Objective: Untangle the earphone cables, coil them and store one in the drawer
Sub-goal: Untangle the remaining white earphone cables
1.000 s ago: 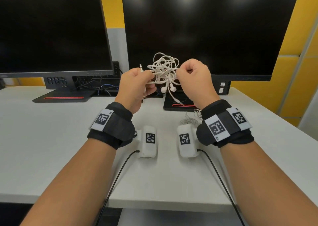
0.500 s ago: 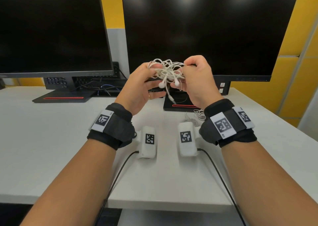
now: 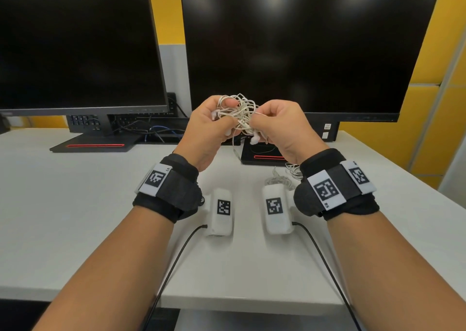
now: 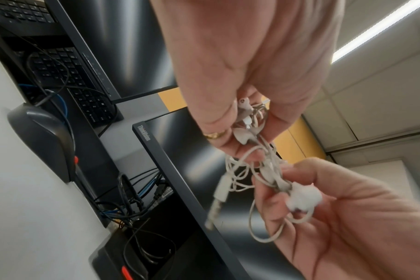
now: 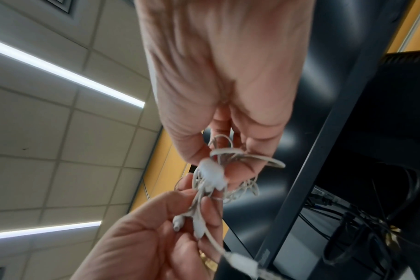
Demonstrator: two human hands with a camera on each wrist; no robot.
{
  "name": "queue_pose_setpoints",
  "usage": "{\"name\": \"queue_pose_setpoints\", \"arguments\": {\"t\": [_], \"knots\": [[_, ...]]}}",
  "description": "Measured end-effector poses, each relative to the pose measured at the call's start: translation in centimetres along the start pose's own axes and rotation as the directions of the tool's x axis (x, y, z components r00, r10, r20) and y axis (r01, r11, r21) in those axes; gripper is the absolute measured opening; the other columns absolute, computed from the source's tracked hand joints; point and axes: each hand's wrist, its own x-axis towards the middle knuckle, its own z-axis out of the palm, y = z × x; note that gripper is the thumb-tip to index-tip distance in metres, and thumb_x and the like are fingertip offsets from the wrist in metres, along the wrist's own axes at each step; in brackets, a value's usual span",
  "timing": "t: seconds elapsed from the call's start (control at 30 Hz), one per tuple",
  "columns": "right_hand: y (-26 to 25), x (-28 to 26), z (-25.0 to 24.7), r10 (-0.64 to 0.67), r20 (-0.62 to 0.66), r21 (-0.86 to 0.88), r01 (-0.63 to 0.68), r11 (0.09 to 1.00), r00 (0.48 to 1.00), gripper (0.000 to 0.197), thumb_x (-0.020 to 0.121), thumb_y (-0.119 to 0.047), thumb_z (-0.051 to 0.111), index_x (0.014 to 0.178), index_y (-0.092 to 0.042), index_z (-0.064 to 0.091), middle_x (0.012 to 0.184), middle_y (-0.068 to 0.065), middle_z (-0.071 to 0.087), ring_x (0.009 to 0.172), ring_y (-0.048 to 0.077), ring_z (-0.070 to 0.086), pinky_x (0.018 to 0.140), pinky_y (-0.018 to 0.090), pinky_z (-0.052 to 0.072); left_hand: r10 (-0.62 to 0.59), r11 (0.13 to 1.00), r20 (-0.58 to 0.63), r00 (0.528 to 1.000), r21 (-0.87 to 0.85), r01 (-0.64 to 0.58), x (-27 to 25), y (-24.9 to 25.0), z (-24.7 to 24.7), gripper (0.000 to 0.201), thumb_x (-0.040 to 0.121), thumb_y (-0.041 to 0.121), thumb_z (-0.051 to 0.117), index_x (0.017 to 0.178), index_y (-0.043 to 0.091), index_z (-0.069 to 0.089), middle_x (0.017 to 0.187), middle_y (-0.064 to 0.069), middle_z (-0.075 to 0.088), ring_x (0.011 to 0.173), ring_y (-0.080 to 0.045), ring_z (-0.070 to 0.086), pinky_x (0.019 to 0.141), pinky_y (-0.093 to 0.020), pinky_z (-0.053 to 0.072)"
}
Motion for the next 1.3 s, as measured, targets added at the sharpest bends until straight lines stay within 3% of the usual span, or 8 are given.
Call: {"name": "queue_pose_setpoints", "arguments": {"t": [0.27, 0.5, 0.63, 0.77, 0.83, 1.03, 1.2, 1.3], "knots": [[0.0, 0.3, -0.3, 0.079, -0.14, 0.097, -0.066, 0.993, 0.987, 0.01, 0.096, -0.005, 0.053, 0.092, -0.013, 0.058, 0.085, 0.008, 0.061, 0.068, 0.013, 0.061, 0.055, 0.026, 0.055, -0.048, 0.997, -0.015, 0.999, 0.054, 0.049, 0.4, -0.3, -0.8, 0.036, 0.086, -0.012, 0.056, 0.101, 0.02, 0.048, 0.113, -0.014, 0.064, 0.096, -0.02, 0.067, 0.071, -0.023, 0.054], [-0.8, 0.1, 0.3, 0.183, 0.059, 0.096, -0.188, 0.977, 0.981, 0.01, 0.094, -0.017, 0.057, 0.101, -0.012, 0.061, 0.094, 0.003, 0.064, 0.086, 0.02, 0.062, 0.069, 0.033, 0.054, -0.057, 0.995, -0.098, 0.994, 0.081, 0.065, 0.5, -0.4, -1.0, 0.005, 0.097, 0.011, 0.053, 0.101, 0.009, 0.054, 0.088, -0.005, 0.066, 0.07, -0.007, 0.065, 0.059, -0.02, 0.051], [-0.3, -0.6, 0.4, 0.06, 0.196, -0.074, -0.046, 0.996, 0.979, 0.028, 0.088, -0.027, 0.07, 0.112, -0.02, 0.059, 0.1, 0.001, 0.069, 0.087, 0.013, 0.066, 0.069, 0.026, 0.055, -0.067, 0.993, -0.084, 0.994, 0.091, 0.075, 0.4, -0.4, -0.9, 0.028, 0.101, 0.035, 0.045, 0.1, 0.011, 0.059, 0.097, -0.01, 0.068, 0.086, -0.019, 0.066, 0.075, -0.032, 0.057], [0.1, -0.2, 0.3, 0.035, 0.051, -0.155, -0.027, 0.988, 0.998, 0.003, 0.093, -0.014, 0.059, 0.093, -0.015, 0.062, 0.082, 0.005, 0.067, 0.064, 0.008, 0.062, 0.053, 0.018, 0.046, -0.168, 0.986, 0.015, 0.986, 0.008, 0.168, 0.2, 0.2, -0.6, 0.052, 0.094, 0.059, 0.036, 0.117, 0.018, 0.059, 0.11, -0.006, 0.07, 0.101, -0.021, 0.067, 0.086, -0.034, 0.053], [0.3, 0.1, 0.1, 0.057, -0.006, -0.142, -0.057, 0.988, 0.998, 0.012, 0.097, -0.015, 0.053, 0.087, -0.014, 0.061, 0.078, 0.004, 0.067, 0.057, 0.004, 0.062, 0.052, 0.018, 0.046, -0.203, 0.978, 0.03, 0.979, 0.051, 0.201, 0.3, 0.5, -0.4, 0.06, 0.086, 0.067, 0.033, 0.129, 0.028, 0.048, 0.121, -0.001, 0.063, 0.108, -0.02, 0.064, 0.084, -0.033, 0.053], [0.0, 0.0, 0.2, 0.075, 0.07, 0.047, -0.079, 0.996, 0.995, 0.017, 0.1, -0.013, 0.05, 0.107, -0.018, 0.064, 0.096, 0.008, 0.073, 0.068, 0.01, 0.065, 0.062, 0.025, 0.05, -0.177, 0.98, -0.055, 0.983, 0.087, 0.181, 0.5, 0.2, -0.9, 0.026, 0.098, 0.027, 0.047, 0.124, 0.027, 0.049, 0.123, -0.004, 0.059, 0.111, -0.024, 0.059, 0.086, -0.041, 0.052], [-0.2, -0.4, -0.1, 0.034, 0.216, 0.081, -0.052, 0.995, 0.976, 0.045, 0.09, 0.008, 0.055, 0.123, -0.022, 0.058, 0.107, 0.004, 0.073, 0.086, 0.02, 0.066, 0.072, 0.036, 0.053, -0.085, 0.996, 0.042, 0.995, 0.028, 0.084, 0.3, -0.1, -1.1, 0.052, 0.088, -0.002, 0.063, 0.129, 0.023, 0.042, 0.115, -0.011, 0.065, 0.1, -0.024, 0.067, 0.078, -0.036, 0.058], [-0.2, -0.6, -0.1, 0.046, 0.249, 0.05, -0.06, 0.997, 0.968, 0.049, 0.087, 0.011, 0.057, 0.123, -0.023, 0.056, 0.11, 0.007, 0.071, 0.084, 0.023, 0.063, 0.068, 0.033, 0.051, -0.034, 0.999, -0.059, 0.998, 0.019, 0.035, 0.4, -0.3, -1.0, 0.04, 0.089, 0.0, 0.063, 0.122, 0.014, 0.047, 0.109, -0.012, 0.068, 0.091, -0.022, 0.07, 0.07, -0.03, 0.057]]}}
